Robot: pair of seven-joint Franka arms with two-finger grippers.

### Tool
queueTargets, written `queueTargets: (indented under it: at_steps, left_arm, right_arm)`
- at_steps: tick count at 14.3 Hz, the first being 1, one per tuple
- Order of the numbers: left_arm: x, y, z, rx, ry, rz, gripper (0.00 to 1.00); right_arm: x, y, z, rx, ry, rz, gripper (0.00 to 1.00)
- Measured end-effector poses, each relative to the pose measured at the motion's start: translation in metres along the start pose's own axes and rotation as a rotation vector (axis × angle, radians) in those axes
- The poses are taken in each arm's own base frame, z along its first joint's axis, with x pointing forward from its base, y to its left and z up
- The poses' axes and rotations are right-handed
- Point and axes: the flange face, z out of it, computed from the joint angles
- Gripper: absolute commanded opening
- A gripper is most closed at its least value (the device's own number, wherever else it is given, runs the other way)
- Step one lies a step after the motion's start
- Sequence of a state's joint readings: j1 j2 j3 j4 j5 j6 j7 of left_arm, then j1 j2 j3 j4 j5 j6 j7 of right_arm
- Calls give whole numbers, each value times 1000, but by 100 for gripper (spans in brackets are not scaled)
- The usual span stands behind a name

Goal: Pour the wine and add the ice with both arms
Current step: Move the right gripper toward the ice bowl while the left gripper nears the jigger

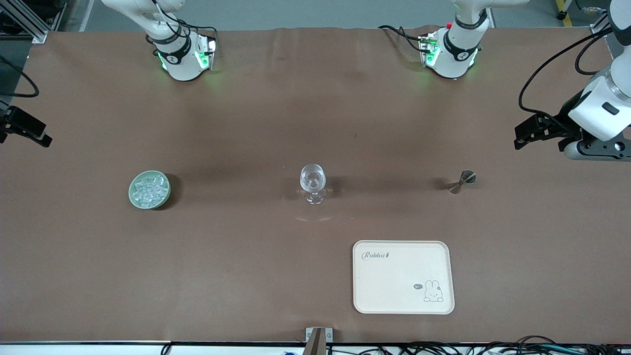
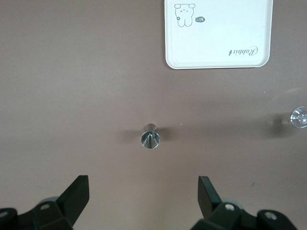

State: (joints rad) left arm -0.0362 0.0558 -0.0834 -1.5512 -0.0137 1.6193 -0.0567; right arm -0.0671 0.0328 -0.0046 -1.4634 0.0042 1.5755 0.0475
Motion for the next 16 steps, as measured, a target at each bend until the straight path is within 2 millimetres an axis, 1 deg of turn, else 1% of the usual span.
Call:
queueTargets:
  at_steps: [7, 10, 12, 14, 16]
  left_arm:
    - [0, -1, 1, 0, -3, -1, 100]
    - [2, -10, 8, 1, -15, -23, 100]
    - [7, -23, 18, 3, -32, -115, 100]
    - [13, -35, 32, -7, -56, -282, 100]
    - [20, -51, 46, -59, -83, -452, 100]
  right_arm:
    - [0, 0, 0, 0, 0, 0, 100]
    - [0, 0, 0, 0, 0, 0, 100]
    - [0, 0, 0, 0, 0, 0, 100]
    - [0, 0, 1, 0, -2, 0, 100]
    - [3, 0, 11, 2, -8, 0, 100]
